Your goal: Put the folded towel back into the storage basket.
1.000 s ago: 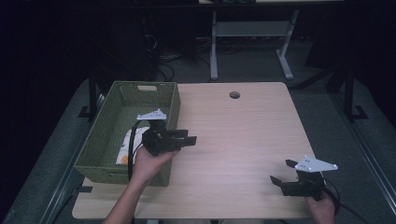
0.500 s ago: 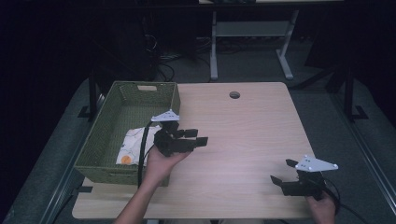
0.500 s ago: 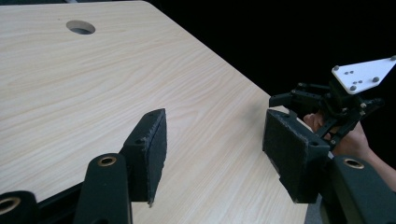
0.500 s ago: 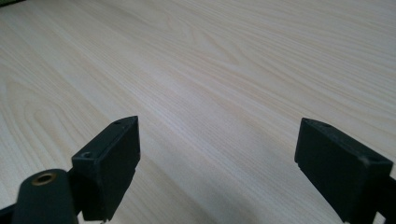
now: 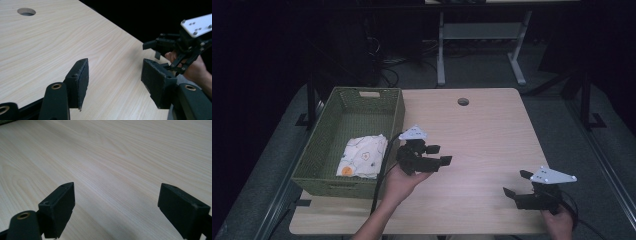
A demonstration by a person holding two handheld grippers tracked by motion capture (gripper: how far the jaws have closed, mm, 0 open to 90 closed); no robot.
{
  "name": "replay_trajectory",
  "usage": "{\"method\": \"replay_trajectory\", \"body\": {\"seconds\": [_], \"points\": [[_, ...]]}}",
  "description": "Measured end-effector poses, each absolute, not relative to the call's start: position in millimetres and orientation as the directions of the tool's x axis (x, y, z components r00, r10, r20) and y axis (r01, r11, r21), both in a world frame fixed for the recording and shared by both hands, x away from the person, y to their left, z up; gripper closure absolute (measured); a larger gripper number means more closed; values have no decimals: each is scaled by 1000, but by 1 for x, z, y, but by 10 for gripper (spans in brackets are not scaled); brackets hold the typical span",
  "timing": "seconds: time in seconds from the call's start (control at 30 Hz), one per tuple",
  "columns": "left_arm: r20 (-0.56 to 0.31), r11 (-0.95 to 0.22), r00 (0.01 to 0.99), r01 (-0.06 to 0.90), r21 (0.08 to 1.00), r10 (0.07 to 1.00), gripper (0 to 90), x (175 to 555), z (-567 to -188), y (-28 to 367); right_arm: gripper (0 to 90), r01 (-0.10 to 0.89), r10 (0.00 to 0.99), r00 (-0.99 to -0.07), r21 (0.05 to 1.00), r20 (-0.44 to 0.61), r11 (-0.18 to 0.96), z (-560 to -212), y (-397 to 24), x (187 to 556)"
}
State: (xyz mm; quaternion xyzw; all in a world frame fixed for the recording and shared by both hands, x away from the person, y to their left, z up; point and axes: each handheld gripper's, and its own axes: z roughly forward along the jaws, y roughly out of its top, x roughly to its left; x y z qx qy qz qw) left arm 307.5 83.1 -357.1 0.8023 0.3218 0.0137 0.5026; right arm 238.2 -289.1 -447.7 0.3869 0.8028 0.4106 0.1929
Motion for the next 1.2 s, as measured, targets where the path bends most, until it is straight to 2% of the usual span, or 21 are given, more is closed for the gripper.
{"method": "replay_trajectory", "body": {"seconds": [0.5,0.93,1.03,1.2], "points": [[-270,-345,833,465,816,484,390,292,-390,52,137,469,775,-632,797,3,379,-449,-286,239],[-255,-388,847,455,801,466,372,270,-428,44,137,480,768,-641,776,-7,408,-454,-278,241],[-212,-439,855,437,785,473,351,264,-435,41,137,480,762,-647,770,-13,421,-454,-275,242],[-219,-445,854,445,777,471,338,262,-442,41,137,477,756,-654,763,-24,437,-456,-273,244]]}}
